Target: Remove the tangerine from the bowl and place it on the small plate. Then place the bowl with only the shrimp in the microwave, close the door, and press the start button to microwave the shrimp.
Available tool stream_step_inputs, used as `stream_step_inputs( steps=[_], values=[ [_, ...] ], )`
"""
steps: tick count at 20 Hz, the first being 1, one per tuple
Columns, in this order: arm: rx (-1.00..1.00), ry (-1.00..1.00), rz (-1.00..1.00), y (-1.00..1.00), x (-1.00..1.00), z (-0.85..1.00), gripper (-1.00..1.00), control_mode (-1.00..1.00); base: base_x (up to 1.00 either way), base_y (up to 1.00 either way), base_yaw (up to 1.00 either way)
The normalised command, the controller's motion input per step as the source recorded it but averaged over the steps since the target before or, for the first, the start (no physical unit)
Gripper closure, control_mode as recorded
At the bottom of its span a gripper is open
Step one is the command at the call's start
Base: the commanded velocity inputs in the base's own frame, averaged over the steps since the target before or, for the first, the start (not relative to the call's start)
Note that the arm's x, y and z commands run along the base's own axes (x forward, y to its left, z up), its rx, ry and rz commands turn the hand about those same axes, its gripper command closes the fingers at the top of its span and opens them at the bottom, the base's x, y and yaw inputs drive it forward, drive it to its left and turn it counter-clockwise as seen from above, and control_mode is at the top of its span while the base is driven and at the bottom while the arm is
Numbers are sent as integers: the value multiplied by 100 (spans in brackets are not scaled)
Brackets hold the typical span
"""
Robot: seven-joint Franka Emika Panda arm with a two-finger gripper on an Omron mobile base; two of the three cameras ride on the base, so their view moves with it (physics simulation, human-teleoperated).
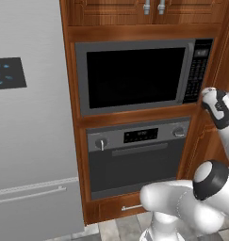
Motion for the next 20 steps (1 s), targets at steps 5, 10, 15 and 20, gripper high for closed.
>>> stream_step_inputs(
  steps=[5,10,15,20],
  values=[
    [28,0,-7,0,4,-29,-100,-100,0,0,0],
    [26,0,-5,8,34,-5,-100,-100,0,0,0],
    [27,0,0,1,39,-11,-100,-100,0,0,0],
    [18,0,0,4,40,-20,-100,-100,0,0,0]
  ],
)
